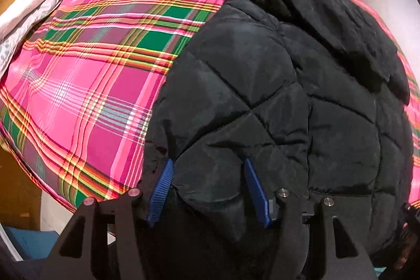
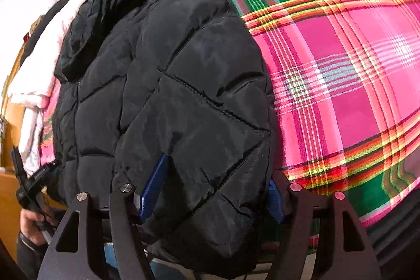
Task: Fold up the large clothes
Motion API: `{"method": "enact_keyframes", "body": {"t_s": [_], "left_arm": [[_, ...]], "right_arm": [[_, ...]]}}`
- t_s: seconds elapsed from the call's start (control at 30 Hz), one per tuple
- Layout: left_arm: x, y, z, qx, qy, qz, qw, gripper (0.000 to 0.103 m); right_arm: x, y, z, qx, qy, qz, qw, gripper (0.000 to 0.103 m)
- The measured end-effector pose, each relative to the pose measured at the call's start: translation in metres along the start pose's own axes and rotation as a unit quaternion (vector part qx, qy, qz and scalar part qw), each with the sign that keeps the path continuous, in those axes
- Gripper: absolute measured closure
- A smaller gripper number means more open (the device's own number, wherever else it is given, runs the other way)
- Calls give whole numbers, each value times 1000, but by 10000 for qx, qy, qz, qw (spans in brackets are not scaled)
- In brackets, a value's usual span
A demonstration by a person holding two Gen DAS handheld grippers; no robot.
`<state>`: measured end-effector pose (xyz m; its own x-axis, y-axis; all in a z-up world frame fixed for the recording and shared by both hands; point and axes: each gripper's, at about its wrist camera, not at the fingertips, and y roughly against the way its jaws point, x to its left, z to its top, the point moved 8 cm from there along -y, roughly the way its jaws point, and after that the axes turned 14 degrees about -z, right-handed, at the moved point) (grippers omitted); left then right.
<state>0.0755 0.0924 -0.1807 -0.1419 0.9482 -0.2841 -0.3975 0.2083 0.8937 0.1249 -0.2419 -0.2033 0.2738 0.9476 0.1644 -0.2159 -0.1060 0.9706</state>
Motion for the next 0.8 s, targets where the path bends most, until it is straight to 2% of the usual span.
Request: {"method": "enact_keyframes", "body": {"t_s": [0.03, 0.07, 0.1, 0.13, 0.2, 0.3, 0.37, 0.47, 0.6, 0.8], "left_arm": [[-2, 0, 0, 10, -35, -19, 10000, 57], [-4, 1, 1, 7, -72, -49, 10000, 61], [-6, 3, 1, -21, -101, -98, 9999, 72], [-9, 7, 3, -78, -114, -209, 9997, 81], [-17, 17, 7, -240, -116, -452, 9986, 87], [-27, 44, 13, -624, -41, -949, 9935, 90], [-34, 69, 20, -920, -10, -1333, 9868, 91], [-38, 102, 28, -1219, -2, -1699, 9779, 91], [-34, 135, 28, -1491, 19, -1997, 9685, 91], [-25, 144, 18, -1539, 200, -2259, 9617, 91]], "right_arm": [[2, 1, 0, -12, 4, -8, 10000, 50], [2, 1, 1, -26, -10, 14, 10000, 60], [3, 5, 2, -62, -36, 106, 9999, 74], [4, 8, 2, -95, -41, 178, 9998, 78], [10, 19, 4, -241, 38, 298, 9993, 87], [14, 45, 7, -490, 36, 663, 9966, 90], [16, 68, 12, -698, 20, 946, 9931, 91], [16, 100, 17, -971, 32, 1225, 9877, 92], [10, 128, 11, -1144, 112, 1351, 9841, 92], [-2, 130, -2, -1096, -115, 1470, 9830, 92]]}}
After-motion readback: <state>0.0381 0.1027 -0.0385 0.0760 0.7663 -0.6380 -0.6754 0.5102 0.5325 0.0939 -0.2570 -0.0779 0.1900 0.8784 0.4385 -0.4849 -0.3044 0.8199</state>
